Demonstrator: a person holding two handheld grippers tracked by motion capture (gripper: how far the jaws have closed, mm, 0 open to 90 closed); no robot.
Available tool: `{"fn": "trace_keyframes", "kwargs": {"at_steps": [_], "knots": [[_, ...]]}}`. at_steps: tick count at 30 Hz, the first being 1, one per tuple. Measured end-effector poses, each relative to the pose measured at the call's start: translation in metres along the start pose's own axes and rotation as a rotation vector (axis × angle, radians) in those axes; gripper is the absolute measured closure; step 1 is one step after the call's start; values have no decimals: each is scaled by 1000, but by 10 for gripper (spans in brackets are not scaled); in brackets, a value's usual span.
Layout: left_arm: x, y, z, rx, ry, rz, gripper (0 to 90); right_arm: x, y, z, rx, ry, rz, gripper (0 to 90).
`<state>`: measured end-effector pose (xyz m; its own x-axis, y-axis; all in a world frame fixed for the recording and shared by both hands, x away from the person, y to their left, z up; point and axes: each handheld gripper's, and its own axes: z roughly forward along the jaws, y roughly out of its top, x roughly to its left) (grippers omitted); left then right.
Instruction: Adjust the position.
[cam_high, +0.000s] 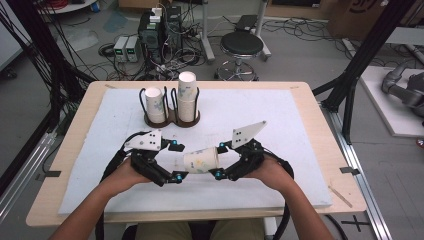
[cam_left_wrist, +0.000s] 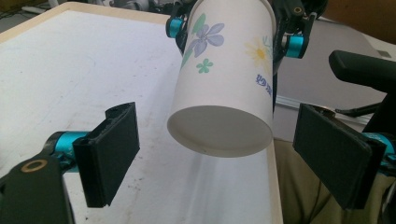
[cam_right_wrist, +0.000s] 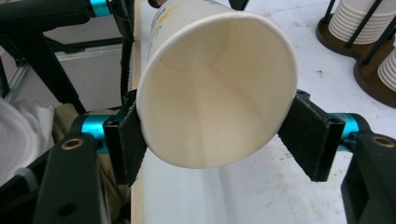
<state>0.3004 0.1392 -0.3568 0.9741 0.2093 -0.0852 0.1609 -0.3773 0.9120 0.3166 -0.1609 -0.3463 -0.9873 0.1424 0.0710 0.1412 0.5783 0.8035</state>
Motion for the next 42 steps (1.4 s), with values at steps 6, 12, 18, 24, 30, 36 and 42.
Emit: {"fn": "trace_keyframes", "kwargs": {"at_steps": [6, 12, 18, 24, 30, 36, 42], "knots": [[0, 4, -1, 27, 4, 7, 147, 0, 12, 1, 72, 4, -34, 296], [0, 5, 0, 58, -5, 12, 152, 2, 23, 3, 130, 7, -64, 296], [-1, 8, 1, 82, -10, 22, 153, 2, 29, 7, 174, 1, -91, 296], [-1, 12, 4, 114, -7, 37, 156, 3, 36, 11, 219, 2, -108, 296], [-1, 15, 10, 156, -15, 46, 160, 4, 44, 16, 283, -7, -138, 296], [-1, 16, 16, 188, -17, 50, 168, 6, 54, 21, 334, -13, -166, 296], [-1, 18, 18, 207, -15, 50, 184, 8, 60, 24, 371, -14, -190, 296]]}}
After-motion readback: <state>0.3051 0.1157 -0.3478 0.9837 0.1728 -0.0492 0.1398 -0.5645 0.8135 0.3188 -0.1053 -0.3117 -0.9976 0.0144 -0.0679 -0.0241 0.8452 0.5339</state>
